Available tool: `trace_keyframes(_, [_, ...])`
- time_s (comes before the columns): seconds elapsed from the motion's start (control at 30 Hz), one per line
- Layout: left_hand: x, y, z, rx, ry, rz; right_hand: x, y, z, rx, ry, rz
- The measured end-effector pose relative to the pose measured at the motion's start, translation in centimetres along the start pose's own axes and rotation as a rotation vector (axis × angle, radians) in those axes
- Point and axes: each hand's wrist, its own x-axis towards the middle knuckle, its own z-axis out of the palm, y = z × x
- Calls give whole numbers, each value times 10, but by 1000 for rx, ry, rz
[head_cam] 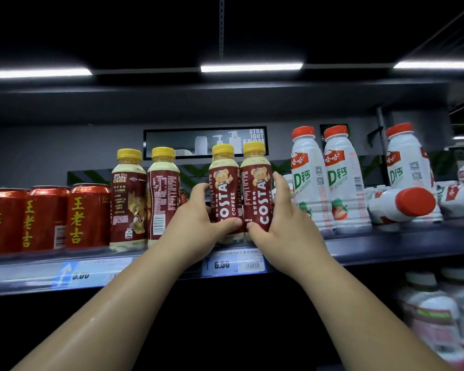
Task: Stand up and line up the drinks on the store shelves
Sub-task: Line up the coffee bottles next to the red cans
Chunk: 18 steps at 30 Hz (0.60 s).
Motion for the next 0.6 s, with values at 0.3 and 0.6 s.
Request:
trace_keyframes(0.3, [-20, 2, -16, 88, 33, 186, -4, -3, 3, 80, 136, -51])
trace_keyframes(0.6, [-45, -43, -93, 273, 400, 247, -16, -95, 36, 368, 62, -217])
